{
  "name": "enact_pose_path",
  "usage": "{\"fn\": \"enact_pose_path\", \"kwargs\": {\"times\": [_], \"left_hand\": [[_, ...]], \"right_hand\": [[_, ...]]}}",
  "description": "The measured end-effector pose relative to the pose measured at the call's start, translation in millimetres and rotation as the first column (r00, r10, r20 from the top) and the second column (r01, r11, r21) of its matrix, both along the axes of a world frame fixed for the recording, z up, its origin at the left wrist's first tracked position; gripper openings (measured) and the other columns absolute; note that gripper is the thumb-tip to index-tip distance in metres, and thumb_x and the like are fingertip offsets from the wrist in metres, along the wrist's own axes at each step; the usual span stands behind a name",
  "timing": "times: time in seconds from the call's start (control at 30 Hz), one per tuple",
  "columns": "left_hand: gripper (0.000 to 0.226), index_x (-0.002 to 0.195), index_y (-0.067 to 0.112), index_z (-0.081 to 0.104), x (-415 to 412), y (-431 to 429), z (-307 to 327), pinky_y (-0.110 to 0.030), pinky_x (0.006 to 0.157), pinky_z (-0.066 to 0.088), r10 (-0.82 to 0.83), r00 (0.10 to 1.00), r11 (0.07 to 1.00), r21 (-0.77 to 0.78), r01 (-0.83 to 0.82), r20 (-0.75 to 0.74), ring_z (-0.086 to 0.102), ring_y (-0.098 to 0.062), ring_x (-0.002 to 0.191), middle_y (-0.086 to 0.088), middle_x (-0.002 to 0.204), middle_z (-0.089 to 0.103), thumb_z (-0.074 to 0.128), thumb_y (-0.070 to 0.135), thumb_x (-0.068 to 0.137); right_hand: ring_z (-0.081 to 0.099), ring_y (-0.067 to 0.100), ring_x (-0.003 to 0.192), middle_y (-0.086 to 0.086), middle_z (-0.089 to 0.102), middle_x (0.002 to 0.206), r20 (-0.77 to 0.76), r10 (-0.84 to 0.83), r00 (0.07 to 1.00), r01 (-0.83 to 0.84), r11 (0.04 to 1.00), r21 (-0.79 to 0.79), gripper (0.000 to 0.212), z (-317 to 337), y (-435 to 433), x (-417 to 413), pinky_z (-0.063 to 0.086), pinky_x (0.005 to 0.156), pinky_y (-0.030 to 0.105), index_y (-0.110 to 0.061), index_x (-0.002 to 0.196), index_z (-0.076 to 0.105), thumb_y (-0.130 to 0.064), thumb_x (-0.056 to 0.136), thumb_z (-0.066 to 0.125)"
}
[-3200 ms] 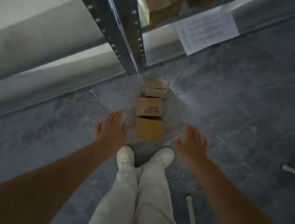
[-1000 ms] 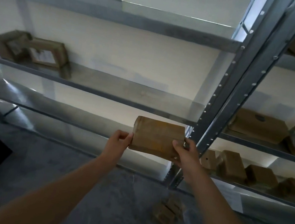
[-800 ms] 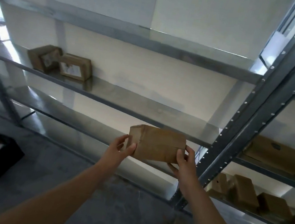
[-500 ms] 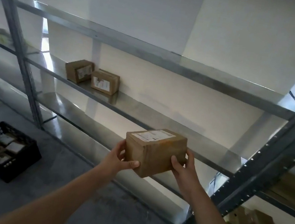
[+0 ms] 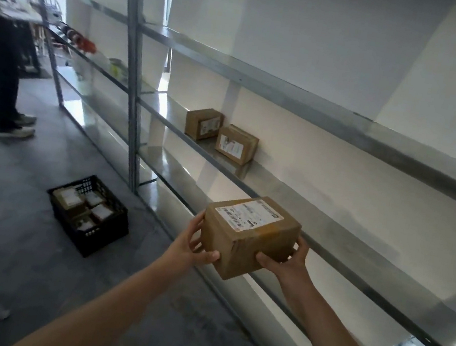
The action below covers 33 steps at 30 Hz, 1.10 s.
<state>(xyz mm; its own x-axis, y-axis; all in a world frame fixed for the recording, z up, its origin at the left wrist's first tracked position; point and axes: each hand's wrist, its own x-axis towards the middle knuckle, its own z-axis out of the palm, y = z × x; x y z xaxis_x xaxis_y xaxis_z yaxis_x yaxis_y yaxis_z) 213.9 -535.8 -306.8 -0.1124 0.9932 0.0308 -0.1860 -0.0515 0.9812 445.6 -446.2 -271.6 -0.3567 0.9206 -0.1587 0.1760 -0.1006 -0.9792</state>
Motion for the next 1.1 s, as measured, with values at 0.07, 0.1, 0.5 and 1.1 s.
{"fn": "enact_pose_path", "kwargs": {"times": [0.07, 0.1, 0.5, 1.1], "left_hand": [[0.101, 0.144, 0.053, 0.032, -10.0, -0.8, 3.1, -0.050, 0.107, 0.044, -0.004, 0.999, 1.000, -0.011, 0.004, 0.039, 0.045, -0.022, 0.136, 0.010, 0.151, 0.036, 0.091, 0.033, 0.064], [0.103, 0.145, 0.054, 0.029, -13.7, -0.5, 6.1, -0.052, 0.106, 0.044, -0.022, 0.996, 1.000, -0.008, 0.022, 0.088, 0.046, -0.024, 0.136, 0.010, 0.152, 0.034, 0.090, 0.034, 0.065], [0.124, 0.145, 0.059, 0.012, -61.7, -0.3, 53.7, -0.040, 0.094, 0.054, 0.252, 0.959, 0.964, -0.057, -0.261, -0.130, 0.048, -0.015, 0.130, 0.014, 0.147, 0.035, 0.094, 0.023, 0.060], [0.061, 0.134, 0.023, 0.058, -52.9, 19.5, 26.6, -0.034, 0.083, 0.057, 0.495, 0.827, 0.867, -0.199, -0.456, 0.264, 0.064, -0.025, 0.115, -0.009, 0.129, 0.064, 0.080, 0.033, 0.078]], "right_hand": [[0.050, 0.011, 0.110, -0.009, 0.040, 0.142, 0.042, 0.023, 0.999, -0.022, 1.000, -0.012, 0.111, 2.9, 10.1, -10.9, 0.053, 0.092, 0.036, -0.046, 0.128, 0.016, -0.044, 0.046, 0.091], [0.050, 0.013, 0.112, -0.008, 0.040, 0.140, 0.039, 0.054, 0.998, -0.053, 0.998, -0.027, 0.111, 4.3, 15.3, -15.6, 0.052, 0.095, 0.041, -0.045, 0.126, 0.017, -0.044, 0.044, 0.091], [0.061, 0.029, 0.120, 0.008, 0.062, 0.133, -0.534, 0.243, 0.810, -0.458, 0.830, -0.317, 0.073, 35.5, 64.0, -100.0, 0.048, 0.098, 0.059, -0.029, 0.143, 0.044, -0.073, 0.090, 0.022], [0.050, 0.029, 0.131, 0.007, 0.055, 0.140, -0.576, 0.427, 0.697, -0.649, 0.718, -0.253, 0.048, 13.0, 138.3, -90.4, 0.055, 0.088, 0.044, -0.020, 0.137, 0.053, -0.036, 0.092, 0.058]]}}
